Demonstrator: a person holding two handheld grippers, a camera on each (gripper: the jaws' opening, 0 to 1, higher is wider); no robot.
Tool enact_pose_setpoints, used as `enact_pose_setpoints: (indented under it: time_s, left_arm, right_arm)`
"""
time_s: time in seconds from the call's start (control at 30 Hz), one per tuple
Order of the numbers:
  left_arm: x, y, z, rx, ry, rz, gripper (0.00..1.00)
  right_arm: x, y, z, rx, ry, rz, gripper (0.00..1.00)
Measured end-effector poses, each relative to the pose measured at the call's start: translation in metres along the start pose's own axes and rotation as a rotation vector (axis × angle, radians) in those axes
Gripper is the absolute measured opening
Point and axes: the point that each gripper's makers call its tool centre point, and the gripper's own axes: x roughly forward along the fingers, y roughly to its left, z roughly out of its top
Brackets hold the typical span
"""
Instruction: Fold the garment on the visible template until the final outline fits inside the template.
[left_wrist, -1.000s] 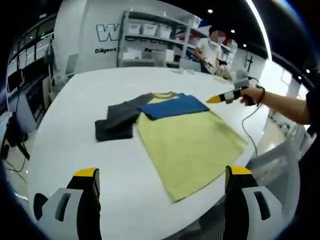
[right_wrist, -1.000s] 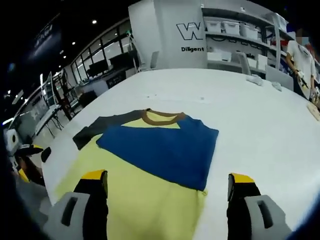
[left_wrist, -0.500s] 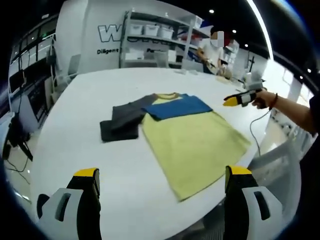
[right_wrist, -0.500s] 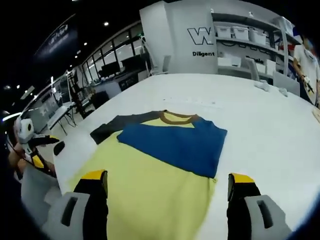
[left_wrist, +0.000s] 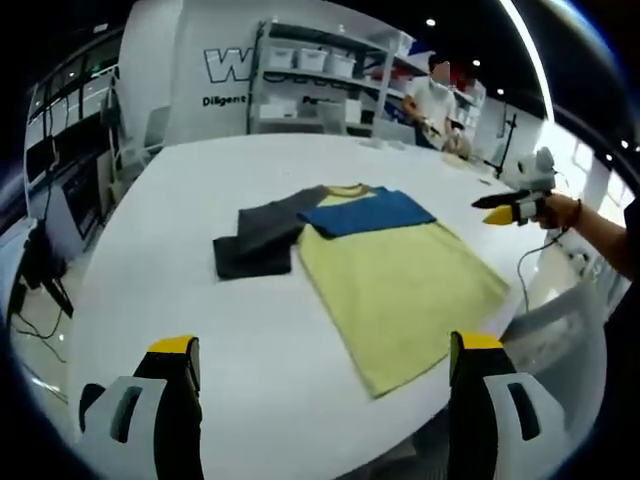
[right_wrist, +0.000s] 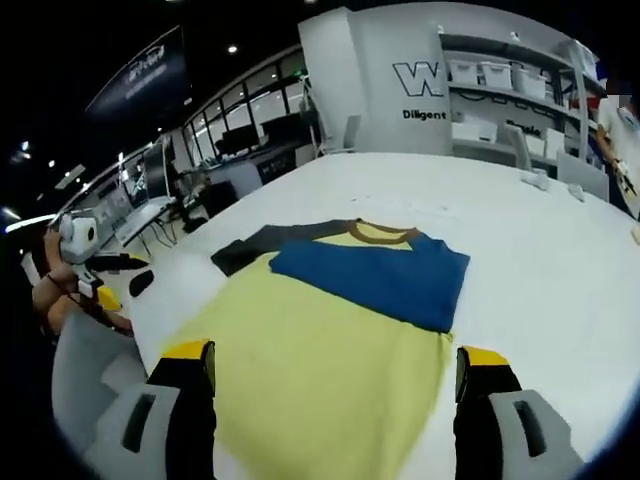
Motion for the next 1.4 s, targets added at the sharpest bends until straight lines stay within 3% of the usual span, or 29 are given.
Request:
enact_pose_setpoints:
  time_s: [0.37, 0.5, 0.63, 0.73, 0.87, 1.17, 1.4]
  left_arm:
    - [0.010, 0.026, 0.011, -0.011, -0.013, 0.030, 0.95]
    - [0.014, 0.037, 0.021, -0.034, -0.028, 0.030, 0.93]
    - [0.020, 0.053, 0.030, -0.019, -0.030, 0.063, 0.91]
    - [0.026, 0.069, 0.036, -0.058, -0.043, 0.094, 0.86]
    - [0.036, 0.085, 0.037, -0.059, -0.018, 0.118, 0.83]
    - [0.063, 0.124, 0.047, -0.118, -0.029, 0.196, 0.69]
    - [0.086, 0.134, 0.051, -0.115, -0.020, 0.208, 0.62]
  right_arm:
    - [-0.012, 0.032, -0.027, -0.034, 0.025, 0.037, 1.00]
    - [-0.011, 0.032, -0.039, -0.032, 0.035, 0.036, 0.99]
    - [-0.010, 0.034, -0.045, -0.012, 0.034, 0.036, 0.99]
    - [-0.011, 0.035, -0.049, 0.004, 0.036, 0.038, 0.99]
    - [-0.011, 0.034, -0.054, 0.013, 0.042, 0.035, 0.99]
    - [-0.014, 0.031, -0.055, 0.034, 0.038, 0.024, 0.99]
    - [-0.015, 0.023, -0.055, 0.049, 0.037, 0.001, 0.99]
